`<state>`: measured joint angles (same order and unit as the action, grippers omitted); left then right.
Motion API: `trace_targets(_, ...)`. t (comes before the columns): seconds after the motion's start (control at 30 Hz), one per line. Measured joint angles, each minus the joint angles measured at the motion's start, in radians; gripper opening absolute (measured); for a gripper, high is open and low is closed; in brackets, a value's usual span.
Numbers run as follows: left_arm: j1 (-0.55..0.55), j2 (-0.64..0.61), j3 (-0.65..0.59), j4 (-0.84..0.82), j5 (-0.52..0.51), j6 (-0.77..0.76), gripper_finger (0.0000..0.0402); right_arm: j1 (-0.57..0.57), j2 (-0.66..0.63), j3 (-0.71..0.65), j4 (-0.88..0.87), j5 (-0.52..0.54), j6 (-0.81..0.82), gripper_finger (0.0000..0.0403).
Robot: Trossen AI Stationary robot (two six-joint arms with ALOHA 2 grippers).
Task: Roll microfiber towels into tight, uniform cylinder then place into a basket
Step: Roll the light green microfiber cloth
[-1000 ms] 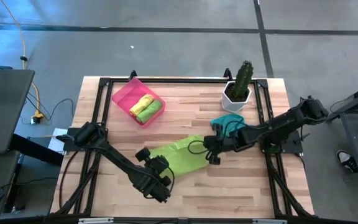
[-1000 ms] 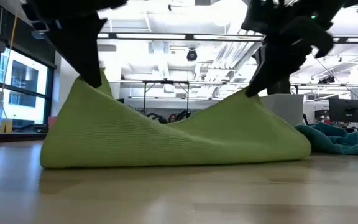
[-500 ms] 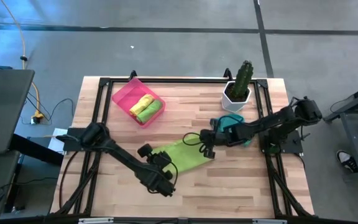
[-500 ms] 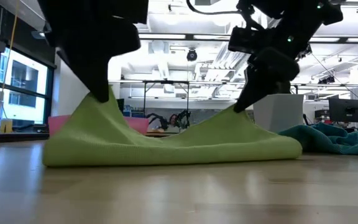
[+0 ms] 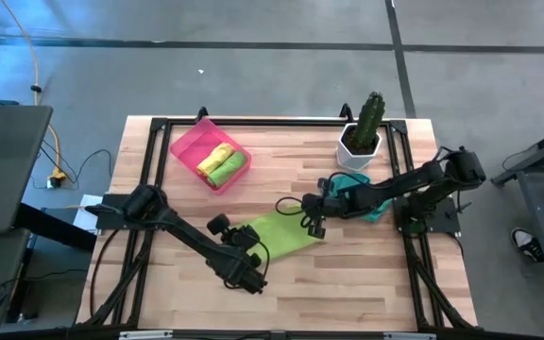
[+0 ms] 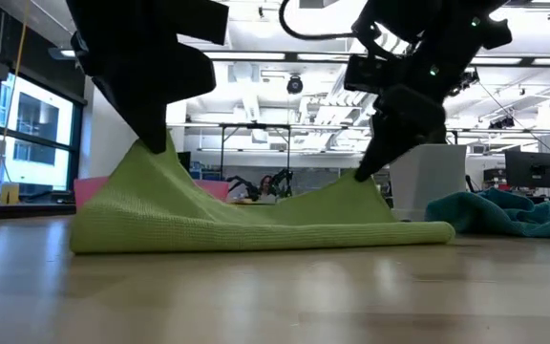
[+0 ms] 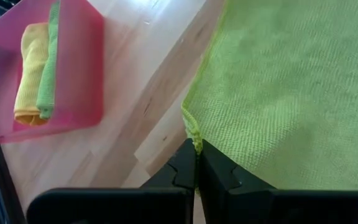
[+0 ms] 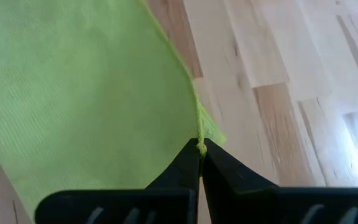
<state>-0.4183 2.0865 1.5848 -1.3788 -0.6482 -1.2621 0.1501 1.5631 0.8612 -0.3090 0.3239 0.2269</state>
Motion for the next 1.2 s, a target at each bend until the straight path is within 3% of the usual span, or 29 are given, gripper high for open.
trace_targets(0.2,0.007,0.0,0.0,0.017,0.006,0.031,0.0,0.0,0.009,0.0,0.02,0.008,-0.007,0.0017)
trace_targets(0.6,0.053,0.013,-0.001,0.018,0.002,0.115,0.0,0.0,0.008,0.0,0.019,-0.001,-0.011,0.0104)
trace_targets(0.97,0.059,0.09,-0.001,0.008,0.053,0.133,0.0,0.0,0.082,0.001,0.086,-0.043,0.0,0.0105)
trace_targets(1.2,0.065,0.092,-0.001,-0.094,0.072,0.133,0.0,0.0,0.139,0.001,0.102,-0.047,0.019,0.0105)
